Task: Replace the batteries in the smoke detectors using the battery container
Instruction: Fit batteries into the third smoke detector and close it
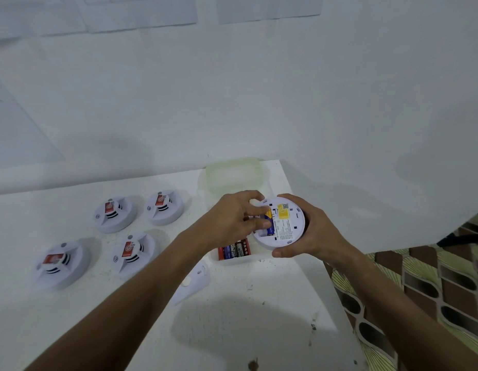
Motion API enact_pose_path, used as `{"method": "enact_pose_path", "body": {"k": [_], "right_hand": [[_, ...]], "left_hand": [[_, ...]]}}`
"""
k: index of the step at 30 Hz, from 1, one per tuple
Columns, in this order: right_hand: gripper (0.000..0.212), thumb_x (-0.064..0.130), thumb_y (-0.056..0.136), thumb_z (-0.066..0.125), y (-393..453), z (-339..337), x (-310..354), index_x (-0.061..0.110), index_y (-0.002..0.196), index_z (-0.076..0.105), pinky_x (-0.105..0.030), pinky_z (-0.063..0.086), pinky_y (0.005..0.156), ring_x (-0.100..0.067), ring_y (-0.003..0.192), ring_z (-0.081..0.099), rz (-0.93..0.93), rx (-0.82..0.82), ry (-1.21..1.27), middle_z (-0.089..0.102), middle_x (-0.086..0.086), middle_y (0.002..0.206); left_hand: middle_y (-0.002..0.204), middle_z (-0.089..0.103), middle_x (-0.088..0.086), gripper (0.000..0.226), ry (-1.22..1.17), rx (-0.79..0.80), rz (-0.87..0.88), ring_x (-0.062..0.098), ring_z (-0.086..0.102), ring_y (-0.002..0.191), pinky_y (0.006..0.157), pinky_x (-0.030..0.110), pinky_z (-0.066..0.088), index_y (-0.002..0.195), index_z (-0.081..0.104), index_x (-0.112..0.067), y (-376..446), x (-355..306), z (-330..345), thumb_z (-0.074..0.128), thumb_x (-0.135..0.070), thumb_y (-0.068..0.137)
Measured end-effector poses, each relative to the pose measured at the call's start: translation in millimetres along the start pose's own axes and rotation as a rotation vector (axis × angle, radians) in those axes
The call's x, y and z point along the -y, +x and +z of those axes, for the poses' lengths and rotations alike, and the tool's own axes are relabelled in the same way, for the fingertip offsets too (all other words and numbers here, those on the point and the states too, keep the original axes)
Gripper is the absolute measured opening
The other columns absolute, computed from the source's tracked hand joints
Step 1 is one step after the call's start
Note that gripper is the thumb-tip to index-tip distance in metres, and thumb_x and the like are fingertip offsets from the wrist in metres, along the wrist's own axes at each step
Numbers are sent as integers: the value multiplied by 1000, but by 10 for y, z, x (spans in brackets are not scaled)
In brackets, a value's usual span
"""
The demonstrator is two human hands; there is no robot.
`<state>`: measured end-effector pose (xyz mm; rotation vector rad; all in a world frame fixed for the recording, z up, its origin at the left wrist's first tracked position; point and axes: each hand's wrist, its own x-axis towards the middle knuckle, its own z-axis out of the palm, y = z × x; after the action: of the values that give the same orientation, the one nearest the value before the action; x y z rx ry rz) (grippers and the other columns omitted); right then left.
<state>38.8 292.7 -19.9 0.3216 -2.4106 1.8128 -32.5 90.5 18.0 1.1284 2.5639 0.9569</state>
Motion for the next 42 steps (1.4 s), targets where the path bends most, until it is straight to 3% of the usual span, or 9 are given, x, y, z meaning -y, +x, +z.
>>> {"method": "enact_pose_path", "body": {"k": [3,5,7,15,22,26,31,38,42], "right_hand": [[83,29,47,92,-6,23,20,30,121,54,-13,51,81,-6,102,62,-15,-39,8,65,21,110],[83,28,46,93,-2,34,35,38,121,56,-11,50,82,-3,103,62,-33,-60,1,65,24,111],[82,25,47,91,-1,38,40,41,120,57,-10,49,83,0,103,61,-39,-63,-17,64,26,112],[87,3,48,92,50,-49,-19,25,124,54,-20,54,82,-14,107,63,-41,-67,41,66,11,113],[86,9,49,92,78,-51,29,25,124,52,-17,52,83,-10,107,62,-47,-76,32,66,17,113],[87,1,51,90,77,-67,14,25,126,52,-20,53,84,-15,109,61,-49,-43,46,65,11,115],[89,6,51,92,63,-59,12,28,127,52,-22,53,87,-20,112,60,-57,-24,32,65,8,118],[91,10,51,92,102,-41,22,27,130,50,-21,52,89,-20,114,59,-90,-13,0,63,12,121],[90,12,52,92,102,-44,0,29,129,49,-18,51,89,-16,114,59,-91,0,-17,62,17,120]], "left_hand": [[132,56,-3,30,-67,-27,-27,11,63,90,74,18,54,117,70,-17,8,20,24,66,-29,89],[122,64,-3,30,-277,-48,-110,17,67,95,72,31,60,118,69,-18,-7,-15,66,65,-27,90],[112,67,-5,27,-405,-54,-175,20,69,91,67,31,61,116,70,-19,-24,-56,113,64,-23,90],[109,71,-1,42,-528,-179,-191,22,72,78,61,41,61,124,64,-26,-11,-90,139,73,-22,83],[100,74,3,26,-550,-222,-170,22,71,77,57,35,60,116,70,-14,0,-134,112,60,-23,93],[94,76,4,23,-654,-283,-236,31,71,75,51,39,59,110,73,-15,35,-157,67,69,-18,88],[92,75,7,43,-768,-201,-388,23,72,71,53,33,56,115,58,-20,54,-138,0,79,-20,78],[97,74,11,28,-970,-108,-479,24,68,82,73,39,54,106,68,-5,106,-87,-63,74,-6,79],[94,73,12,26,-1031,-102,-519,23,69,79,71,35,57,104,67,-2,129,-109,-47,72,2,79]]}}
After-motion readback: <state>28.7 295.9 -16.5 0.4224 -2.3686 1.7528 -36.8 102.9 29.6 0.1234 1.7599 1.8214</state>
